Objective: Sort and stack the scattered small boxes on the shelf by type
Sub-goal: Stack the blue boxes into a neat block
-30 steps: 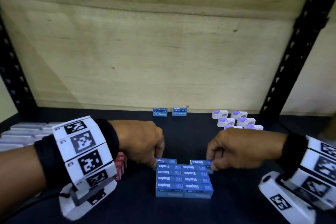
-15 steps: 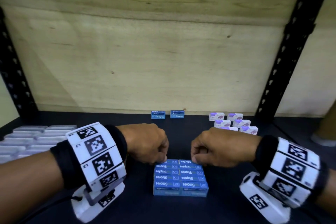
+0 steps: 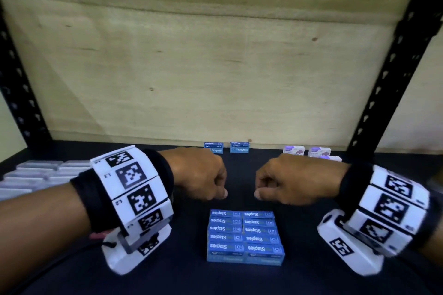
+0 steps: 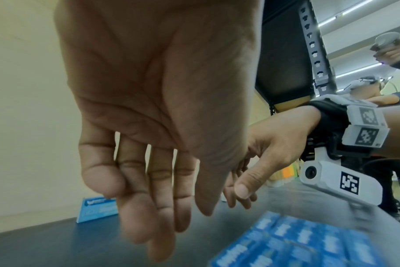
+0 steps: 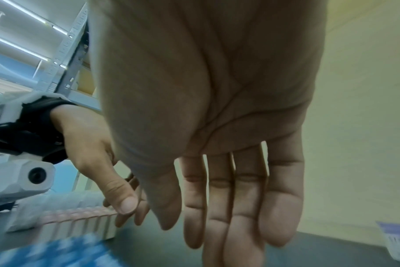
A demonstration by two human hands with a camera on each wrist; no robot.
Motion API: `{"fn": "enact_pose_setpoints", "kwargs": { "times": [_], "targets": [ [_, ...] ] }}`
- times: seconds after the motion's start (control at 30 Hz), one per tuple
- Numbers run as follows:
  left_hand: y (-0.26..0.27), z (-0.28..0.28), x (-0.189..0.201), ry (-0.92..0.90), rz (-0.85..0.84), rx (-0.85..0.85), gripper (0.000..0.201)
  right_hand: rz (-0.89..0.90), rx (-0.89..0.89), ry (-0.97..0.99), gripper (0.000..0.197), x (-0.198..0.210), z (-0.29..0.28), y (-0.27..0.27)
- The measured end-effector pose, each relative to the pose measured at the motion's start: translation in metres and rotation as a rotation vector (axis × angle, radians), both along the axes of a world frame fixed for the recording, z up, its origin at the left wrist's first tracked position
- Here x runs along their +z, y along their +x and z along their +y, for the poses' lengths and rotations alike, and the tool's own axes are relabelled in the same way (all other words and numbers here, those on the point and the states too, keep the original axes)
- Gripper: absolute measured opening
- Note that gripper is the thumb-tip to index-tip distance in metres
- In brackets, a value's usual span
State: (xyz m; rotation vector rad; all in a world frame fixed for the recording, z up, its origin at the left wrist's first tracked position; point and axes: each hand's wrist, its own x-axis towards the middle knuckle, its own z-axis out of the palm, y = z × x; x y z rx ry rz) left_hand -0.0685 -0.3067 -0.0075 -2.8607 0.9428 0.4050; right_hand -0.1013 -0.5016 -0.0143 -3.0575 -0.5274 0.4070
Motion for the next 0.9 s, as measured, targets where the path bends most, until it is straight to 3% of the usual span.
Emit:
{"fn": "enact_pose_setpoints", "kwargs": {
  "times": [0.23,0.33,0.63,0.9],
  "targets": [
    [0.047,-0.002,0.013,0.078,-0.216,0.053,0.022,-0.102,-0.066,-0.027,0.014,0.018,-0.006,0.058],
    [0.072,-0.005,0.017,0.120,-0.270,0.058,0.032,-0.128,-0.096,-0.057,0.013,0.018,-0.009,0.088],
    [0.132,-0.016,0.003,0.236,-0.209,0.080,0.041,-0.083,-0.148,-0.160,0.035,-0.002,-0.007,0.160],
    [0.146,-0.018,-0.009,0.230,-0.153,0.098,0.029,-0.067,-0.129,-0.148,0.022,-0.008,-0.007,0.169]
  ]
}}
